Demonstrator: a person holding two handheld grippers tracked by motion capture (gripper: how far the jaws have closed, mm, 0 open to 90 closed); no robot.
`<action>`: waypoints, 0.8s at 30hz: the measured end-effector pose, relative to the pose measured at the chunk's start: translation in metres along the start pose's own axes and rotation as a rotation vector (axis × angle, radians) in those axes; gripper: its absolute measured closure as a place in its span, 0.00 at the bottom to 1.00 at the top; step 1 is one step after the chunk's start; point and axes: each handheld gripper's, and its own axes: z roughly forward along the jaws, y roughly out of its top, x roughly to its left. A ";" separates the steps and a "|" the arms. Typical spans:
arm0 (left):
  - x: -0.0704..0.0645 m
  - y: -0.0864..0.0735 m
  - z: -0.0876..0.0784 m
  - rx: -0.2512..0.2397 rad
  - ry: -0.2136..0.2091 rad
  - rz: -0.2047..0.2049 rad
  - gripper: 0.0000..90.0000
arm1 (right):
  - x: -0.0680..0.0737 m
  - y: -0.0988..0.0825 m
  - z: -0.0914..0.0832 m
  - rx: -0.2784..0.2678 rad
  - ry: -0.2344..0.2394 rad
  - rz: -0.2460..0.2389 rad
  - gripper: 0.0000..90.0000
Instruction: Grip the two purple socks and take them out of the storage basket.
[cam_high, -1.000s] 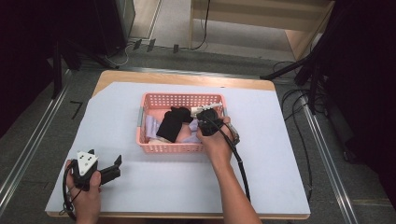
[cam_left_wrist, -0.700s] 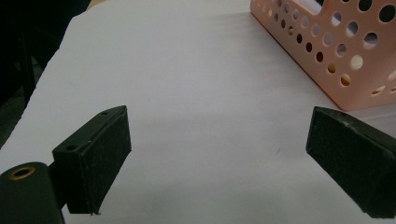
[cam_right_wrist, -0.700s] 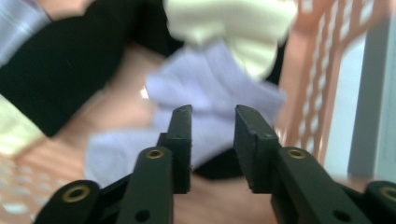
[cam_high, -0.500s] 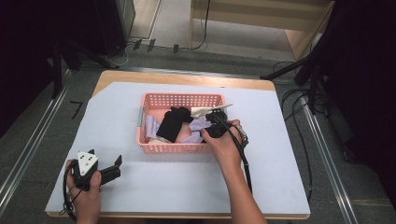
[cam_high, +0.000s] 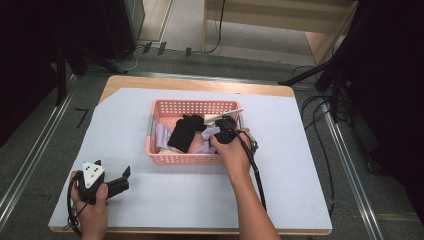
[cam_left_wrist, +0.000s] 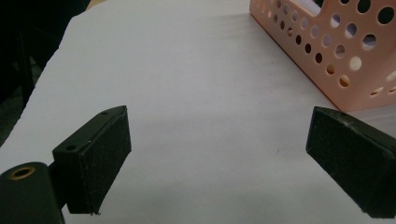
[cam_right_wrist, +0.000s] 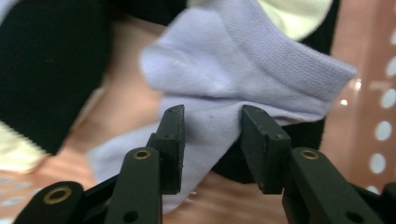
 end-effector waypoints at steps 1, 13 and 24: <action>0.000 0.000 0.000 0.000 0.000 0.000 0.08 | 0.000 0.000 0.000 0.000 0.000 0.000 0.69; 0.000 0.000 0.000 0.002 0.000 0.003 0.08 | 0.004 -0.003 0.000 -0.045 -0.045 -0.064 0.99; -0.001 0.000 0.000 0.000 0.001 0.005 0.08 | 0.008 -0.008 -0.039 -0.376 0.028 -0.156 0.99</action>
